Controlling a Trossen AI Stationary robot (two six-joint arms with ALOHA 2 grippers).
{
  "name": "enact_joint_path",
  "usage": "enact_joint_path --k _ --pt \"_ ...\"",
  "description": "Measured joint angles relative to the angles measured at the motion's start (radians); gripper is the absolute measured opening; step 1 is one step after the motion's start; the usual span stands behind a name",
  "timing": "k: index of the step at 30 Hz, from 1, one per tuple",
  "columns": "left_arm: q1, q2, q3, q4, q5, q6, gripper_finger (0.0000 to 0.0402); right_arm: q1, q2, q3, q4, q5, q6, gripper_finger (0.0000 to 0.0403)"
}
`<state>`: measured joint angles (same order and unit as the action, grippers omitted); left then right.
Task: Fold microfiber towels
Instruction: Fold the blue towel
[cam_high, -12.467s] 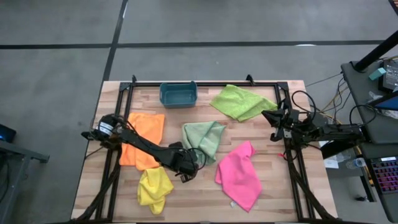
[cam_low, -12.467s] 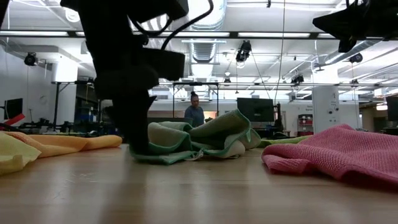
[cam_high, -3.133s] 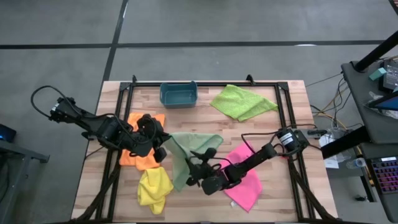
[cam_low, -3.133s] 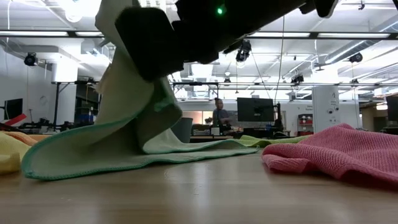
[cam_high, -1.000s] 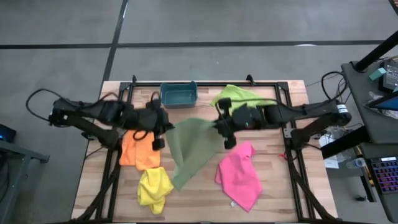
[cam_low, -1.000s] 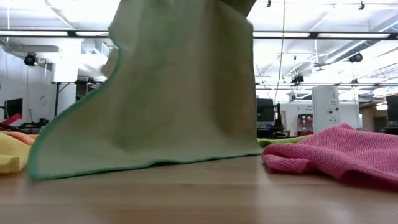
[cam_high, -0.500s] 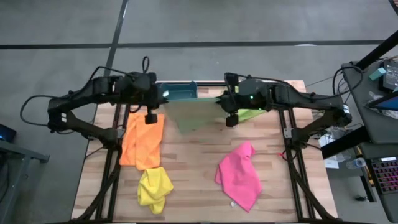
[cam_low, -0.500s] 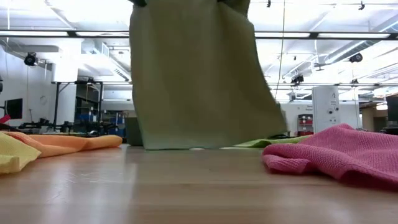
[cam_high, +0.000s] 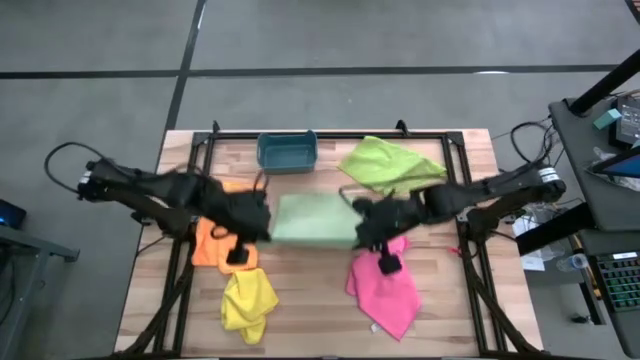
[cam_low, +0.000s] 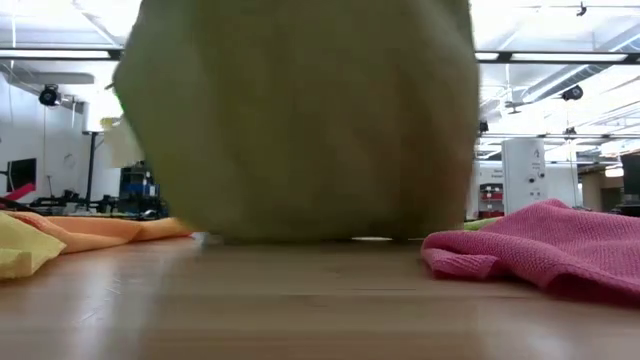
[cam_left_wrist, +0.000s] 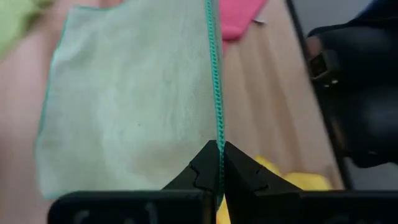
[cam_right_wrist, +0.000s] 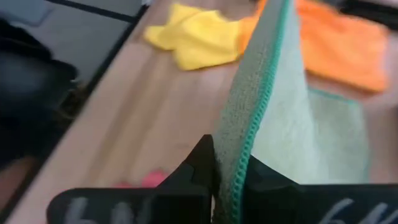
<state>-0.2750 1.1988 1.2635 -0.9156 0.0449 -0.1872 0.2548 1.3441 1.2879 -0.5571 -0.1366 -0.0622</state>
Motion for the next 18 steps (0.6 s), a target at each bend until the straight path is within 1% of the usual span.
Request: enact_joint_path --k 3,7,9,13,15,18 --pt "-0.08 0.025 -0.072 0.17 0.002 -0.05 0.0 0.078 0.008 -0.081 0.066 -0.001 0.076 0.0008" --pt "-0.152 0.083 -0.132 0.303 0.003 -0.099 0.0 0.166 0.018 -0.187 0.243 0.001 0.182 0.0008" --pt "-0.175 0.117 -0.147 0.326 0.003 -0.128 0.0 0.2 0.03 -0.235 0.363 0.004 0.231 0.0008" --pt "-0.187 0.2 -0.158 0.34 0.004 -0.2 0.0 0.244 0.056 -0.322 0.499 0.023 0.332 0.0008" --pt "-0.185 0.249 -0.155 0.34 0.005 -0.224 0.0 0.254 0.073 -0.351 0.501 0.078 0.381 0.0008" --pt "-0.181 0.308 -0.152 0.334 0.006 -0.218 0.0 0.254 0.107 -0.387 0.497 0.177 0.437 0.0008"
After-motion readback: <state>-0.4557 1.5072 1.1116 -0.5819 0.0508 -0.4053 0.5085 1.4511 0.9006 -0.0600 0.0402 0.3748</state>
